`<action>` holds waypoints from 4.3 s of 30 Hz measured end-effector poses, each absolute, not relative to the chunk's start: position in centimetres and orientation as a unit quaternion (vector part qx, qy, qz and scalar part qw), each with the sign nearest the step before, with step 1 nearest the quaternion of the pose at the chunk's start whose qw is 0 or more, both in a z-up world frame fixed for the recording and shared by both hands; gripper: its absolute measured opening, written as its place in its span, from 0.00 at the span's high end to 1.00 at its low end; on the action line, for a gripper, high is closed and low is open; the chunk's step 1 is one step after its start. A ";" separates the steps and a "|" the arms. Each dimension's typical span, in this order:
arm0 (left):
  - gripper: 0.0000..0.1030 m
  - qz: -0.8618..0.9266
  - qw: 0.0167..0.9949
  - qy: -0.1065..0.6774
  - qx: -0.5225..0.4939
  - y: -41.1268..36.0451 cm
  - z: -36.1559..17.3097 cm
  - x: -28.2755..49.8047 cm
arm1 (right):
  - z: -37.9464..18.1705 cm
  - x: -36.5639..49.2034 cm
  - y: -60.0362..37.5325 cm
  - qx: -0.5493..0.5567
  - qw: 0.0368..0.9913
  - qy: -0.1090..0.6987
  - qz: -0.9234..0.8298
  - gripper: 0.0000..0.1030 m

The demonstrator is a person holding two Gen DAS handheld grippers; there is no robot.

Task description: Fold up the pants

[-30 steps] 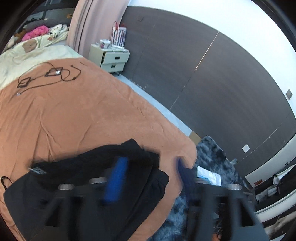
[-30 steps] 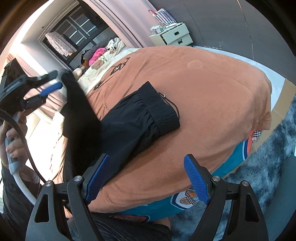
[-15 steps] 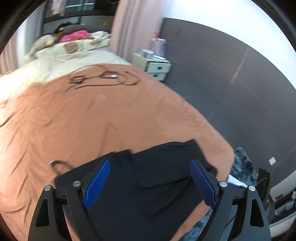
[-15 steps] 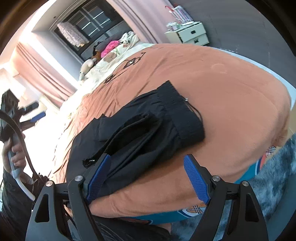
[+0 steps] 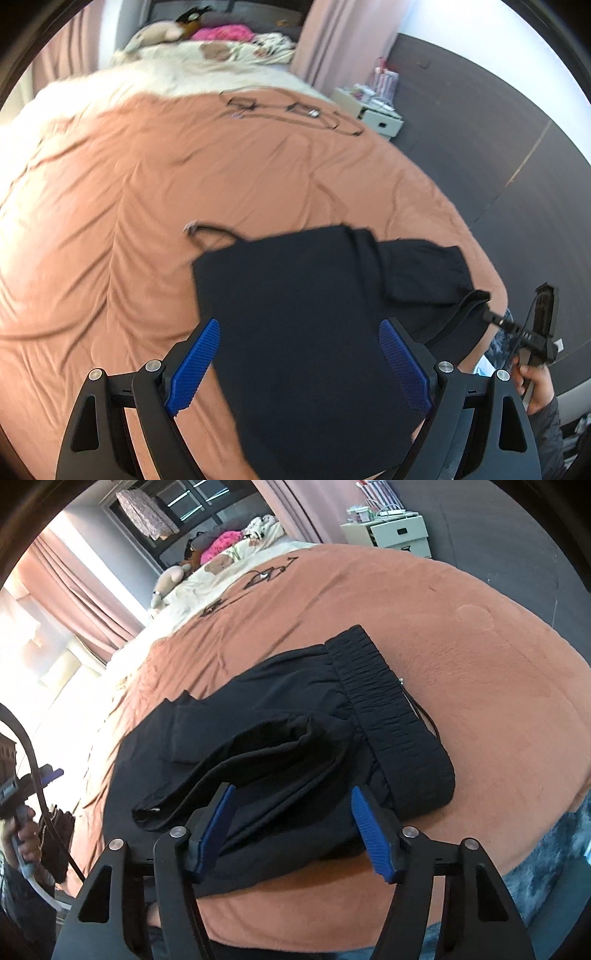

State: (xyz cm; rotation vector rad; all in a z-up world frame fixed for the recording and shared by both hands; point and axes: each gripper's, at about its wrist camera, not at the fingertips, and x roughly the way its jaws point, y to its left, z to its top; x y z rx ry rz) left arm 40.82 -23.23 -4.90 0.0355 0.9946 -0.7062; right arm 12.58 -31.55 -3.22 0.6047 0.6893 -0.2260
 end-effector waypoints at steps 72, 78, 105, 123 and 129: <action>0.54 -0.286 0.763 0.580 -0.011 -14.2 -16.4 41.6 | -0.1 29.7 -26.9 0.052 0.875 0.482 -0.009 0.42; 0.54 -0.297 0.757 0.582 -0.010 -15.8 -16.8 41.9 | -0.7 31.0 -26.1 0.025 0.868 0.496 0.005 0.94; 0.54 -0.316 0.748 0.583 -0.007 -22.1 -17.5 43.3 | 2.4 29.6 -34.4 0.079 0.873 0.434 -0.208 0.97; 0.54 -0.318 0.750 0.580 -0.010 -21.3 -17.4 42.1 | 2.8 23.1 -25.5 0.020 0.916 0.390 -0.085 0.34; 0.54 -0.320 0.748 0.581 -0.019 -20.5 -17.5 41.7 | 1.4 21.6 -23.3 0.013 0.916 0.398 -0.049 0.34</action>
